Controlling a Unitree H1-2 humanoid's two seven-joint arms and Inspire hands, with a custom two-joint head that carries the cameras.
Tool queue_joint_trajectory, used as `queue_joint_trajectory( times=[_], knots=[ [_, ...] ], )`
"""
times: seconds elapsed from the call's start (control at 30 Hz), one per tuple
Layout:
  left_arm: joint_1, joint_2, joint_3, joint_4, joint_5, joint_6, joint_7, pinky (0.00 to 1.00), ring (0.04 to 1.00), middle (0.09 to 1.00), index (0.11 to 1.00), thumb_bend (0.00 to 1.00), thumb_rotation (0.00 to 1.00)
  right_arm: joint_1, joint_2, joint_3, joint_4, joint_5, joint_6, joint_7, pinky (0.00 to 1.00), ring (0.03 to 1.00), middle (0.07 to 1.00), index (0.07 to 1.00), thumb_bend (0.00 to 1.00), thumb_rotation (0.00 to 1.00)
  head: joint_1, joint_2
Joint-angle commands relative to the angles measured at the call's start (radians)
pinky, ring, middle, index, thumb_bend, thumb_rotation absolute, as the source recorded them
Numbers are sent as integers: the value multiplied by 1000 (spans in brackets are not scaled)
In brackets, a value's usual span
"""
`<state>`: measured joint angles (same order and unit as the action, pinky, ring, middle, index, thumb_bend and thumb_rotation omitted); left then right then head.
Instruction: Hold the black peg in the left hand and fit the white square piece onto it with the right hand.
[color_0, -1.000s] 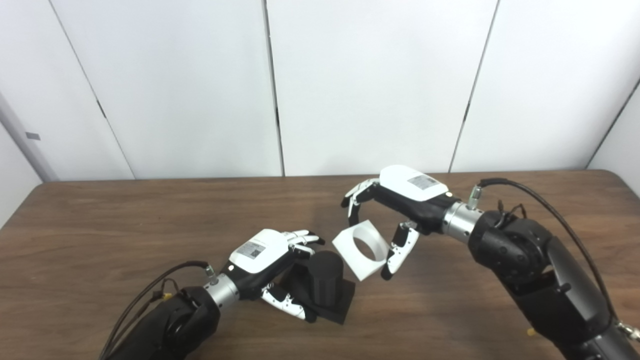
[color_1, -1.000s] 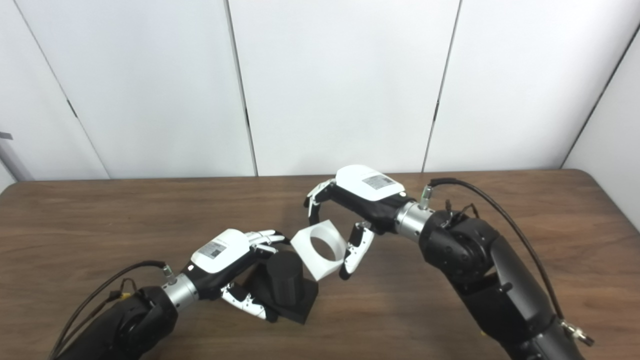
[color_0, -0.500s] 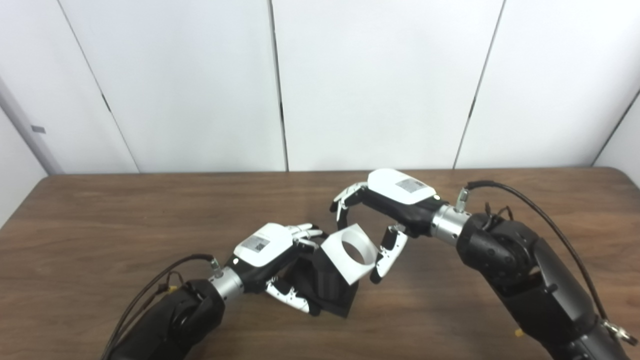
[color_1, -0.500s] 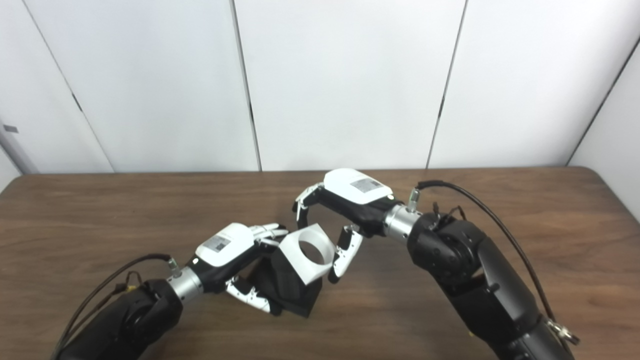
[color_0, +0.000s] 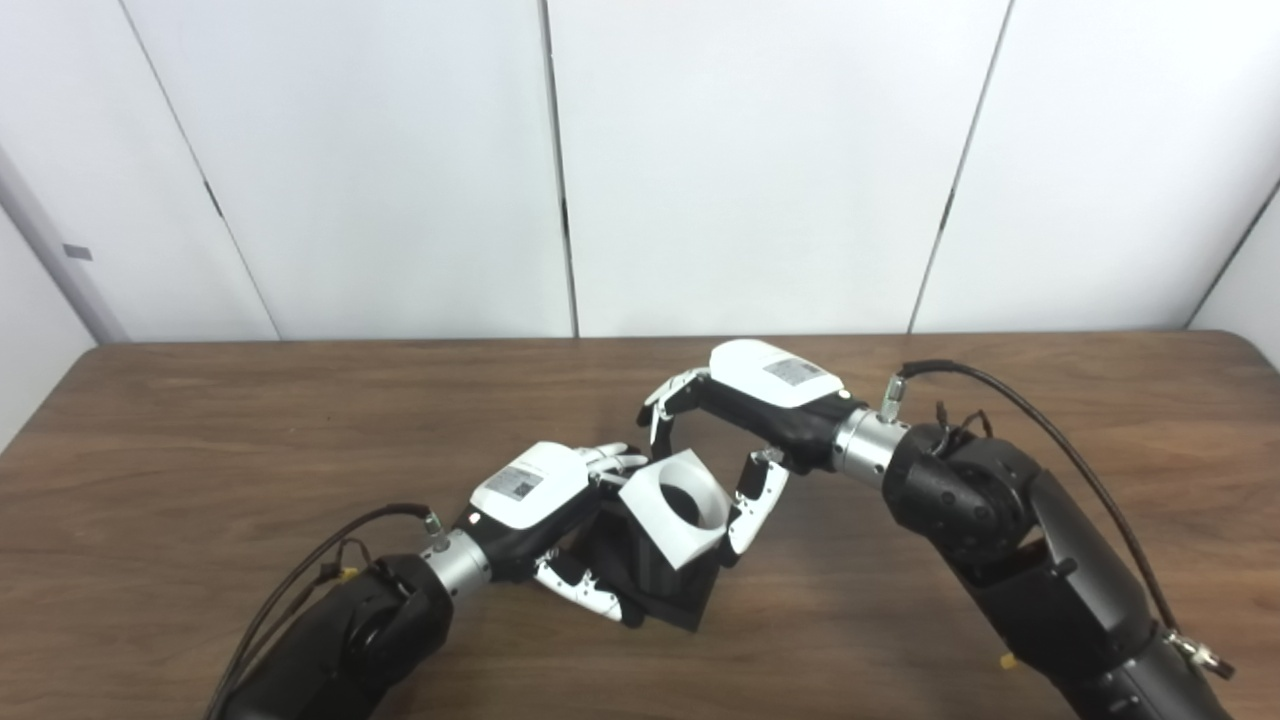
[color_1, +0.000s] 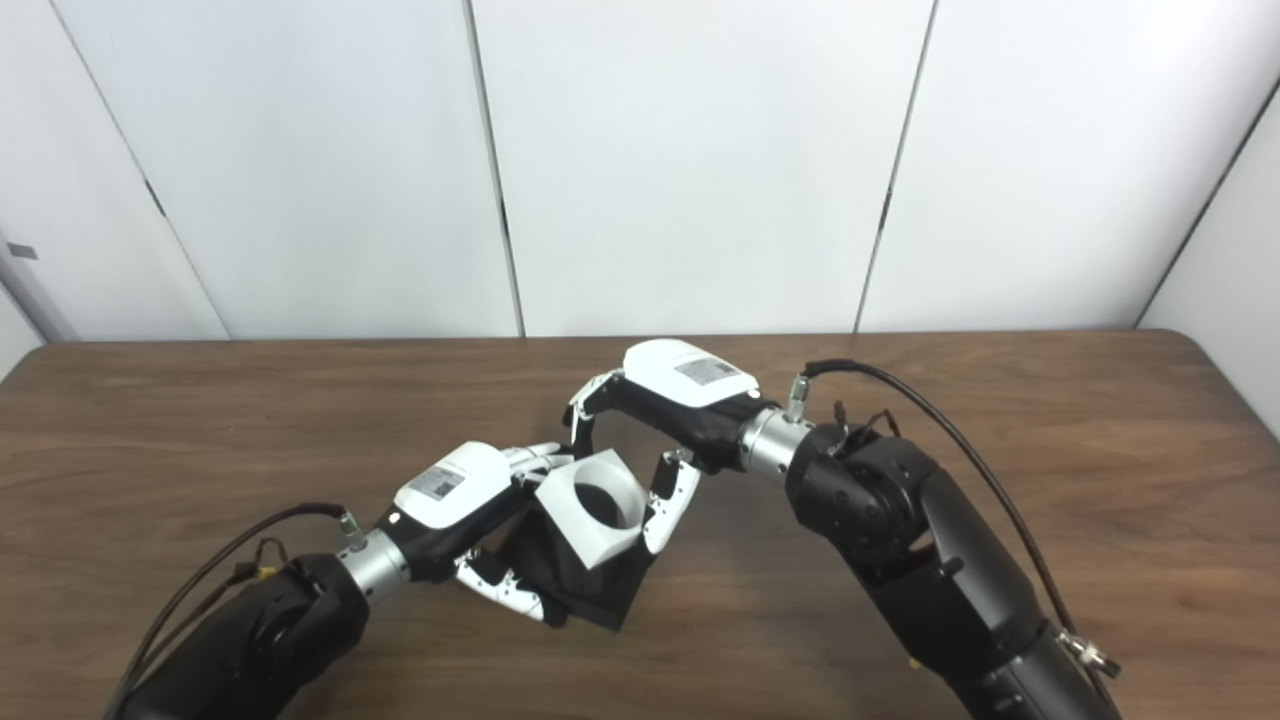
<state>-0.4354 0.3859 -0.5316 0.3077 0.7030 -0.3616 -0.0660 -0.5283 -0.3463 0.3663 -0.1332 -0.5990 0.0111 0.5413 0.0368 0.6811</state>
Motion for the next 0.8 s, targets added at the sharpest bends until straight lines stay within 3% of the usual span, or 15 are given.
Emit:
queue_joint_trajectory(
  times=[0.0, 0.77],
  knots=[
    [9, -9, -34, 21, 67, 39, -54, 865, 928, 892, 487, 523, 72, -48, 5, -10, -17, 2, -23, -28, 739, 804, 759, 478, 521, 138, 0, 1],
    [11, -13, -46, 14, 81, 44, -50, 855, 922, 890, 487, 523, 72, -49, 48, 19, 15, -5, -42, -42, 738, 789, 749, 477, 522, 138, 6, 13]
  ],
)
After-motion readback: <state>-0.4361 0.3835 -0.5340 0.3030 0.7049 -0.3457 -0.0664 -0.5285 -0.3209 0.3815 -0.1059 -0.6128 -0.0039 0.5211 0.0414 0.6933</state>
